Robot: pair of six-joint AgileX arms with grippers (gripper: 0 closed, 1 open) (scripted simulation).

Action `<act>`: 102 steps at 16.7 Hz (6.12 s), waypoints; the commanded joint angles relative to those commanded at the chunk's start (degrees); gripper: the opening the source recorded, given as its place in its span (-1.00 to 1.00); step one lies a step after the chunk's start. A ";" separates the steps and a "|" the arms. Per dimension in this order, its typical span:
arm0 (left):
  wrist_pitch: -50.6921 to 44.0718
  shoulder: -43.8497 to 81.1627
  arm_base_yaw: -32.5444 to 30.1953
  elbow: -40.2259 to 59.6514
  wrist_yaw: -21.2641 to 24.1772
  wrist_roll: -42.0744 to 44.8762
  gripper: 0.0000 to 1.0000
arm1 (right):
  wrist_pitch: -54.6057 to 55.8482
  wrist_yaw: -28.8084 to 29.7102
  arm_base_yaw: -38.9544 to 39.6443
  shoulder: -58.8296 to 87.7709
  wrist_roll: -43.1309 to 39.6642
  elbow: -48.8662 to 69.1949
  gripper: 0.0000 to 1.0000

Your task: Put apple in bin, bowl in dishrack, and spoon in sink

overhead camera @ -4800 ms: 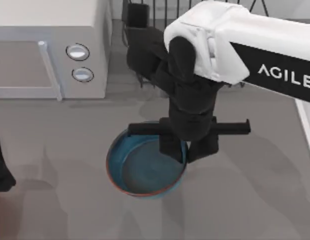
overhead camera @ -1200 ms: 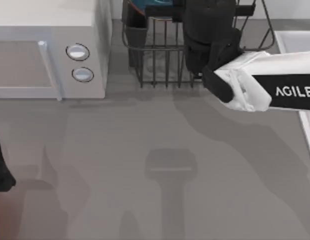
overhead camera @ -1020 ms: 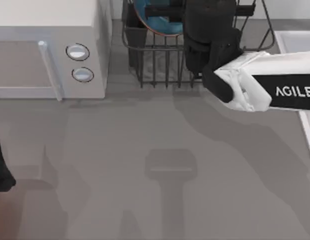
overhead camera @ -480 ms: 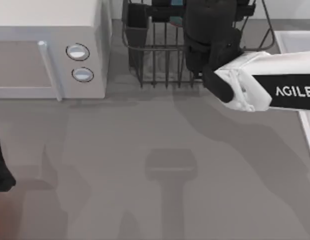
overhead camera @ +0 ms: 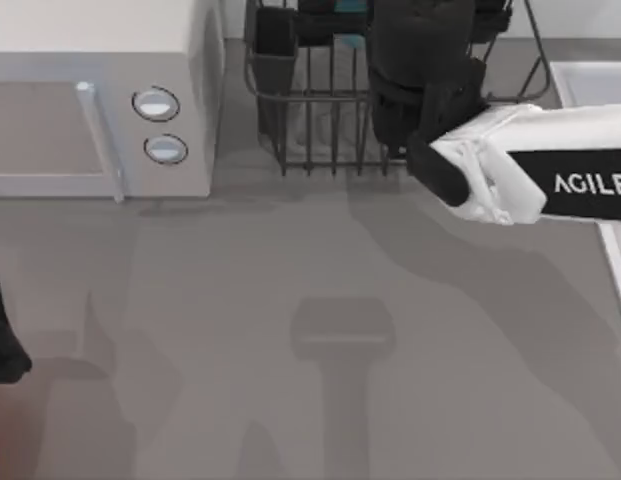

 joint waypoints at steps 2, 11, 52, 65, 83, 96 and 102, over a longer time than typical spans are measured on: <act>0.00 0.00 0.00 0.00 0.00 0.00 1.00 | -0.98 -2.76 0.19 -2.23 0.10 -2.22 1.00; 0.00 0.00 0.00 0.00 0.00 0.00 1.00 | -10.58 -25.97 -11.12 -34.88 0.63 -32.07 1.00; 0.00 0.00 0.00 0.00 0.00 0.00 1.00 | -83.63 -36.39 -51.47 -57.23 21.72 -38.94 1.00; 0.00 0.00 0.00 0.00 0.00 0.00 1.00 | -100.10 -37.20 -56.83 -35.26 30.82 -24.12 1.00; 0.00 0.00 0.00 0.00 0.00 0.00 1.00 | -73.51 -37.24 -57.02 -22.56 31.17 -38.15 0.85; 0.00 0.00 0.00 0.00 0.00 0.00 1.00 | -73.51 -37.24 -57.02 -22.56 31.17 -38.15 -1.00; 0.00 0.00 0.00 0.00 0.00 0.00 1.00 | -73.51 -37.24 -57.02 -22.56 31.17 -38.15 -1.00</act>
